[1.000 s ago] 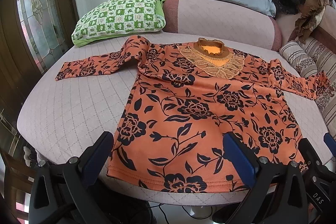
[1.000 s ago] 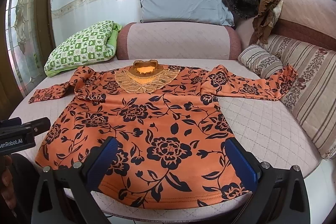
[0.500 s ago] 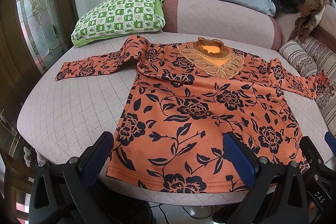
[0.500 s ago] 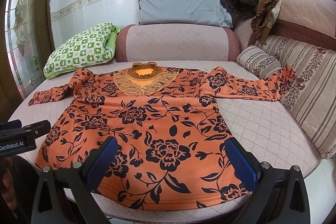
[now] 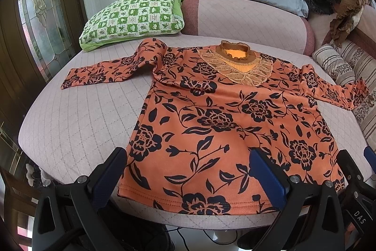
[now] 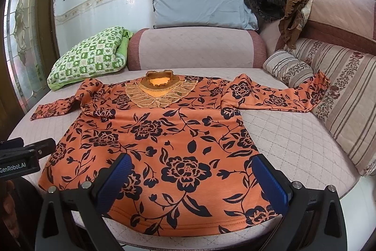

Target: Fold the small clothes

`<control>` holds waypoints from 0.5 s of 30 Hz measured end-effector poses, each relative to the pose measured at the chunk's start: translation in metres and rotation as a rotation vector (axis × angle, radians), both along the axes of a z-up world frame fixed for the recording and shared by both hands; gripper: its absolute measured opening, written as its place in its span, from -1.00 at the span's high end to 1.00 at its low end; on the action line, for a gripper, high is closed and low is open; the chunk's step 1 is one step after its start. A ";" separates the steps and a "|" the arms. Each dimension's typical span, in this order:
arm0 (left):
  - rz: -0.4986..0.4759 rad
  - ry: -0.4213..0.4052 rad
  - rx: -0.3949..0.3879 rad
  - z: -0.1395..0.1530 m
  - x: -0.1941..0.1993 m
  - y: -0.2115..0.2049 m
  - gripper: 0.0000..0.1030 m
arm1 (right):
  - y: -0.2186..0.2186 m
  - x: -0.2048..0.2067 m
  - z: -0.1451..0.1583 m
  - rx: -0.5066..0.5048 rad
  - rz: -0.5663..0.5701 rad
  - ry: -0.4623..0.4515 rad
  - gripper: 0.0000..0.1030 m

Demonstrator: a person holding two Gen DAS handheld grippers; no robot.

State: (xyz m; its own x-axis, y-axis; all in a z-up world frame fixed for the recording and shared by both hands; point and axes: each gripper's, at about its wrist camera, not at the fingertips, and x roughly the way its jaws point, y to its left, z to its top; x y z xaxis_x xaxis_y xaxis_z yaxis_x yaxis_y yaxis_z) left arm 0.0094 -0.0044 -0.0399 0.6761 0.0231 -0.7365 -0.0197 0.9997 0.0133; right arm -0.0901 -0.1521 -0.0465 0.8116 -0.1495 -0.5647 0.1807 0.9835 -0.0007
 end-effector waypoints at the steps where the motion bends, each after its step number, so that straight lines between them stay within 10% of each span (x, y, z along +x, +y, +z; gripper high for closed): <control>1: -0.001 0.001 -0.001 0.000 0.000 0.000 -1.00 | 0.000 0.000 0.000 0.000 0.000 0.000 -1.00; 15: 0.006 0.016 -0.008 -0.006 0.001 0.004 -1.00 | -0.002 0.001 -0.001 0.025 0.005 0.009 -1.00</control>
